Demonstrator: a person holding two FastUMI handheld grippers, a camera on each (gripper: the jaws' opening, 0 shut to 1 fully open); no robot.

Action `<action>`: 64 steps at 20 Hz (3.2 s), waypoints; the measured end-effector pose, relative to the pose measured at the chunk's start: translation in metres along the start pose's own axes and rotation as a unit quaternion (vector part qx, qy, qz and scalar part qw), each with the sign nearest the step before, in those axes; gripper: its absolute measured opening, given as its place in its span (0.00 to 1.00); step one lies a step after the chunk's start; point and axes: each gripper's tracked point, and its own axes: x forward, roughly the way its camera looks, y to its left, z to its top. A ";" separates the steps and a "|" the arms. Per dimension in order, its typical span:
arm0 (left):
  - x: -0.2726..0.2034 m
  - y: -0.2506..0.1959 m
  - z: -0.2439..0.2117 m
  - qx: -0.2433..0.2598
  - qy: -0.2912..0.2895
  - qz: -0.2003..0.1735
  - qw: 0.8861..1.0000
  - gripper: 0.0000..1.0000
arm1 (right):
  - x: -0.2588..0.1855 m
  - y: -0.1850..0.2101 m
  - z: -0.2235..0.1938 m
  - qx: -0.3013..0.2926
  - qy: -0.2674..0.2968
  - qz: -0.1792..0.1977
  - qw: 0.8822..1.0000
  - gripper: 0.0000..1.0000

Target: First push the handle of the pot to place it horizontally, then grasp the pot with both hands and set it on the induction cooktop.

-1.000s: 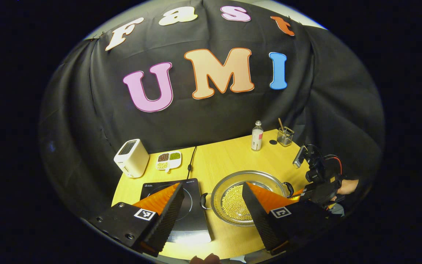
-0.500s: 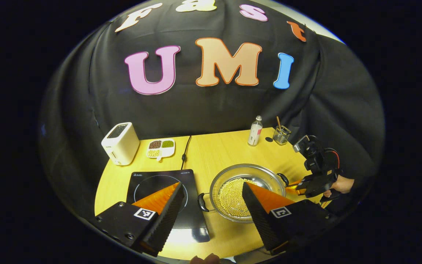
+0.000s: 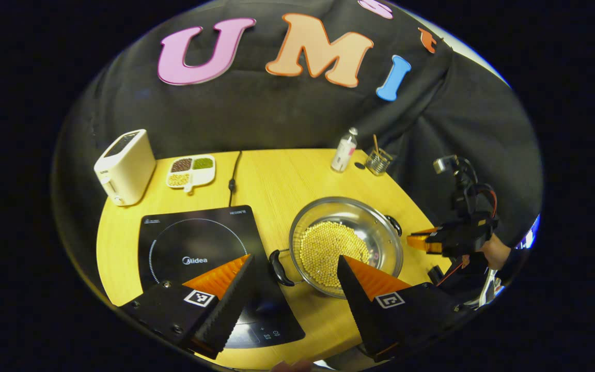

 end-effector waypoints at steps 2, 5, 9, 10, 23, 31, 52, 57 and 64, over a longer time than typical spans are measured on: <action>0.009 0.012 -0.001 -0.003 0.012 0.004 1.000 0.98 | -0.007 0.011 0.006 0.042 -0.007 0.012 0.999 0.46; 0.020 0.020 -0.009 -0.040 0.030 0.010 0.999 0.96 | -0.008 0.006 0.010 0.048 -0.008 0.002 0.999 0.88; 0.039 0.027 -0.029 -0.078 0.072 0.032 0.994 0.95 | 0.016 0.006 0.016 0.050 0.005 0.023 0.998 0.85; 0.044 0.024 -0.033 -0.088 0.080 0.033 0.992 0.94 | 0.022 0.007 0.019 0.052 0.004 0.033 0.998 0.89; 0.103 0.023 -0.059 -0.069 0.152 0.118 0.979 0.84 | 0.079 0.016 0.027 0.024 0.028 0.131 0.991 0.82; 0.125 0.018 -0.065 -0.050 0.179 0.134 0.973 0.84 | 0.100 0.009 0.023 0.002 0.038 0.119 0.992 0.82; 0.150 0.016 -0.066 -0.122 0.175 0.074 0.974 0.55 | 0.091 0.005 0.027 0.081 0.048 0.169 0.981 0.48; 0.139 0.022 -0.058 -0.114 0.162 0.092 0.976 0.55 | 0.062 0.018 0.032 0.091 0.038 0.187 0.977 0.54; 0.119 0.033 -0.053 -0.131 0.146 0.116 0.974 0.58 | 0.034 0.061 0.047 0.078 0.027 0.215 0.973 0.53</action>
